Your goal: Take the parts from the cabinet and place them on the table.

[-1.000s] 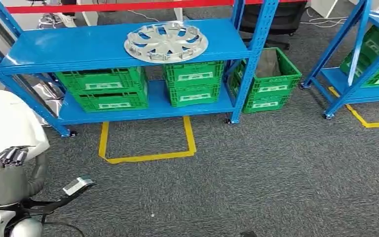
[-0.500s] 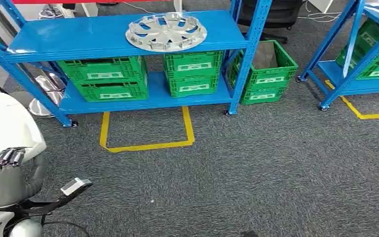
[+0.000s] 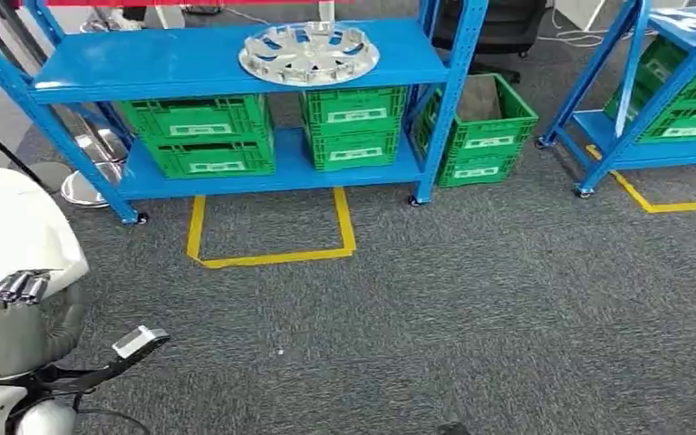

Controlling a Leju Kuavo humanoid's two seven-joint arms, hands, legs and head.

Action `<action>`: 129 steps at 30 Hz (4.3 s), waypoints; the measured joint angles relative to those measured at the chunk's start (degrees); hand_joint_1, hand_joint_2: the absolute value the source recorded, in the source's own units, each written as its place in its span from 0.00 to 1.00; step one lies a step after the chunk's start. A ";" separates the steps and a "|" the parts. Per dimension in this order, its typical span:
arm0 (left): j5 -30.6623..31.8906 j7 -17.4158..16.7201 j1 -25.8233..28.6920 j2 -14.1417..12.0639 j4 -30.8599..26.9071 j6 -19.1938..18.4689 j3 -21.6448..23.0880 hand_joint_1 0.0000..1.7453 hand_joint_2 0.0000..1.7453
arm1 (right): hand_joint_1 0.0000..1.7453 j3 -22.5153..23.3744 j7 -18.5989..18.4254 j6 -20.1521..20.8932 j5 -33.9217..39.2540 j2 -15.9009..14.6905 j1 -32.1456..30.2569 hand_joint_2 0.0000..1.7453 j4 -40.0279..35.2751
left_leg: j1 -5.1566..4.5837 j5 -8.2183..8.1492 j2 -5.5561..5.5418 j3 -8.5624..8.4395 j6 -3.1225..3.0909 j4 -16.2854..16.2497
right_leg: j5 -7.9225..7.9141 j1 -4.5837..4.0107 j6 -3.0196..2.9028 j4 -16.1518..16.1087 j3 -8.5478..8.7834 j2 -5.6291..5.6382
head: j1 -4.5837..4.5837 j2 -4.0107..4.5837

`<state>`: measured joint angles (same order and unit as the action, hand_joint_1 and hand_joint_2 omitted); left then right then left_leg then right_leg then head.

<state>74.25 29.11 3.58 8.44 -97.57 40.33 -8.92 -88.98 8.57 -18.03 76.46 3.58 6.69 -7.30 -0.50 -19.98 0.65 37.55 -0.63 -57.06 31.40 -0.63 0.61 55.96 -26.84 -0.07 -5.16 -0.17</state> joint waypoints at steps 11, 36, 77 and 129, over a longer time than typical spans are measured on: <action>-0.70 1.11 0.00 0.02 0.55 0.00 -1.18 1.00 1.00 | 0.00 0.02 0.04 0.00 0.11 0.09 0.14 0.00 -0.02 | 1.98 -8.21 -0.48 -8.12 3.25 -7.56 | -8.00 0.99 -0.53 1.45 -9.90 -0.58 | 0.55 0.02; -2.25 2.69 -0.10 1.40 1.75 0.00 -2.45 1.00 1.00 | 0.00 0.02 0.24 0.02 0.72 0.11 -0.41 0.00 0.00 | 0.77 -16.32 -0.45 1.33 2.52 -18.08 | -4.51 1.14 -1.17 0.46 -4.72 -0.26 | 0.85 0.02; -0.39 -1.49 -0.05 0.90 1.77 0.02 -2.21 1.00 1.00 | 0.00 0.04 1.70 1.20 1.07 -0.50 -0.59 0.00 0.00 | 0.81 -6.05 -0.93 -6.72 -1.47 1.30 | -3.73 1.29 1.74 3.70 -8.63 -0.13 | 0.68 0.02; -0.63 -1.25 -4.26 0.92 5.86 -0.02 2.38 1.00 1.00 | 0.00 0.02 3.39 -3.13 0.22 -0.70 -0.85 0.00 0.04 | 1.07 -10.21 -0.75 2.52 1.89 -14.67 | -2.94 1.45 -0.60 1.27 -4.06 -3.53 | 1.64 0.02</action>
<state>73.62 27.87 -0.68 9.35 -91.71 40.30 -6.54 -88.96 11.96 -21.16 76.67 2.89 5.84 -7.26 0.58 -30.19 -0.10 40.07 1.26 -71.73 28.46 0.82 0.01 57.24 -30.90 -3.59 -3.52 -0.15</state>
